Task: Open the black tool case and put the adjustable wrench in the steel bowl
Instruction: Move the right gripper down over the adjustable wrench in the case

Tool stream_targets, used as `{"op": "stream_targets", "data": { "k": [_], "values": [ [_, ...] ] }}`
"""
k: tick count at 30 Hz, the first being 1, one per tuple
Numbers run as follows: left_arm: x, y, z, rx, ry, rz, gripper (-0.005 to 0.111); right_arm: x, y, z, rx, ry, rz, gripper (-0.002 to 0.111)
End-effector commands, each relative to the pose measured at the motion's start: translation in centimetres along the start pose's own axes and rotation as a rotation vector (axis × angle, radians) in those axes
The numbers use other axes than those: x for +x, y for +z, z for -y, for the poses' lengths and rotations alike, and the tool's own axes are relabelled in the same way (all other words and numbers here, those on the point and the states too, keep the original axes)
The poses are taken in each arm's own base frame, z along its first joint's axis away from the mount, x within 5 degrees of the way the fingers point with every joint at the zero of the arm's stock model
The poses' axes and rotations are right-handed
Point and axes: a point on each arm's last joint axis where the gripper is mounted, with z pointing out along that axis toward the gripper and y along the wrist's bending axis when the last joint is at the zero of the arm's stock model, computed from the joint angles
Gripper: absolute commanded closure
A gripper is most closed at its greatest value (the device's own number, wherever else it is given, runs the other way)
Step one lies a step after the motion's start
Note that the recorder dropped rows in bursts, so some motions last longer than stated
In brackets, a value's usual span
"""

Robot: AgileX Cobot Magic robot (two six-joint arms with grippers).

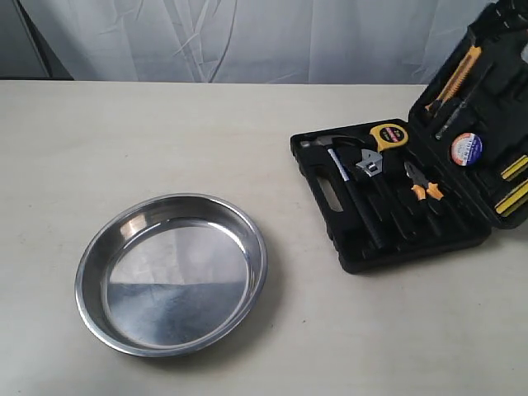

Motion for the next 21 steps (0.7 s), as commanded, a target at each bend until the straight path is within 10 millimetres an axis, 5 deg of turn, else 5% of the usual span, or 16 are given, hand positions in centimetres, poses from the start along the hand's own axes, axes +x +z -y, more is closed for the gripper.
{"op": "stream_targets", "data": {
  "k": [1, 4, 7, 12, 14, 17, 21],
  "values": [
    [-0.3, -0.1, 0.0, -0.002, 0.001, 0.021, 0.107, -0.4, 1.1, 0.2, 0.053, 0.024, 0.000, 0.109],
    [-0.3, -0.1, 0.0, -0.002, 0.001, 0.021, 0.107, -0.6, 1.1, -1.2, -0.096, 0.131, 0.017, 0.109],
    [-0.3, -0.1, 0.0, -0.002, 0.001, 0.021, 0.107, -1.8, 1.8, -7.2, -0.638, 0.026, 0.082, 0.109],
    [-0.3, -0.1, 0.0, -0.002, 0.001, 0.021, 0.107, -2.7, 8.9, -13.2, -0.824, 0.058, 0.064, 0.109],
    [-0.3, -0.1, 0.0, -0.002, 0.001, 0.021, 0.107, -2.1, 10.0, -15.3, -0.973, -0.030, 0.034, 0.109],
    [-0.3, -0.1, 0.0, -0.002, 0.001, 0.021, 0.107, -0.4, 9.6, -16.2, -1.107, -0.112, -0.111, 0.109],
    [-0.3, -0.1, 0.0, -0.002, 0.001, 0.021, 0.107, 0.9, 8.0, -15.1, -1.036, -0.047, -0.085, 0.109]
  ]
}}
